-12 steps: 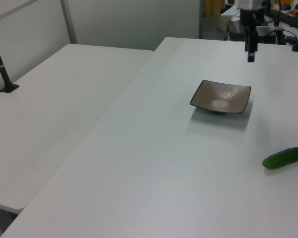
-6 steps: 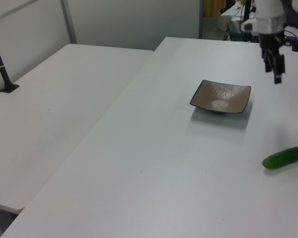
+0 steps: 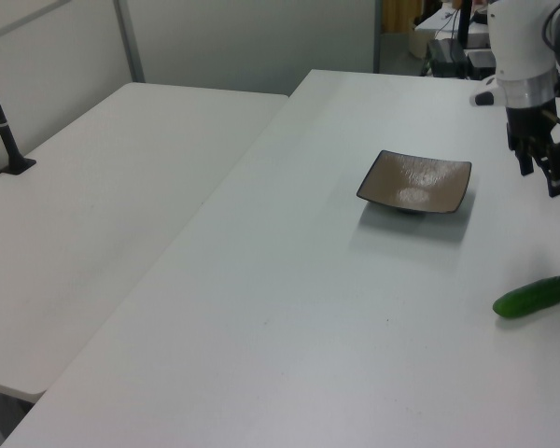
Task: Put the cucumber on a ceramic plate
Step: 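Move the open gripper over to the green cucumber and lower it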
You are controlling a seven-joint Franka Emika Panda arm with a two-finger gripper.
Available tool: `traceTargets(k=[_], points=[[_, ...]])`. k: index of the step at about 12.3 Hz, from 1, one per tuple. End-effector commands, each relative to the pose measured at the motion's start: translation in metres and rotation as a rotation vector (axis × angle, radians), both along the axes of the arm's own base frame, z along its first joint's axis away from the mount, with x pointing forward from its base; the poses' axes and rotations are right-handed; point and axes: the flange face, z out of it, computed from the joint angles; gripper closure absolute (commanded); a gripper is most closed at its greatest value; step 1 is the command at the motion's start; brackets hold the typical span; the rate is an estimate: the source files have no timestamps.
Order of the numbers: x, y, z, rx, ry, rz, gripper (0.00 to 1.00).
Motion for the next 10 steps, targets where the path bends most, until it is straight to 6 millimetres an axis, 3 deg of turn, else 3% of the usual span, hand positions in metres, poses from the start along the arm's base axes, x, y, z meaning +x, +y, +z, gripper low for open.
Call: traceTargets(k=[1,4,10], points=[[-0.036,0.057,-0.004,0.011,-0.002,0.057,0.0],[-0.053,0.093,-0.03,0.019,-0.055,0.058,0.0],[-0.046,0.116,-0.095,0.036,-0.118,0.05,0.0]])
